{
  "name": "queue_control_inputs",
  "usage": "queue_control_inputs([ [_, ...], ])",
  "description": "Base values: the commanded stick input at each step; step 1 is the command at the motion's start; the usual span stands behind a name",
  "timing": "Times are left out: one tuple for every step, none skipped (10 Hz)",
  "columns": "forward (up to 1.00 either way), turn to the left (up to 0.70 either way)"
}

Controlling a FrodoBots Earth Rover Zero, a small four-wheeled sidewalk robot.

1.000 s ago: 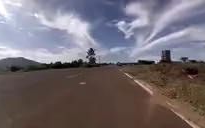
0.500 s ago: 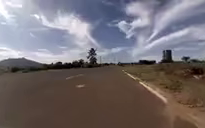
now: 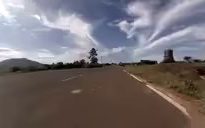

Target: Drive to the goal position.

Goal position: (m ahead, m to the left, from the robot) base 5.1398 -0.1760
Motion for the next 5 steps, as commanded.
queue_control_inputs([
  [1.00,0.00],
  [1.00,0.00],
  [1.00,0.00],
  [1.00,0.00],
  [1.00,0.00],
])
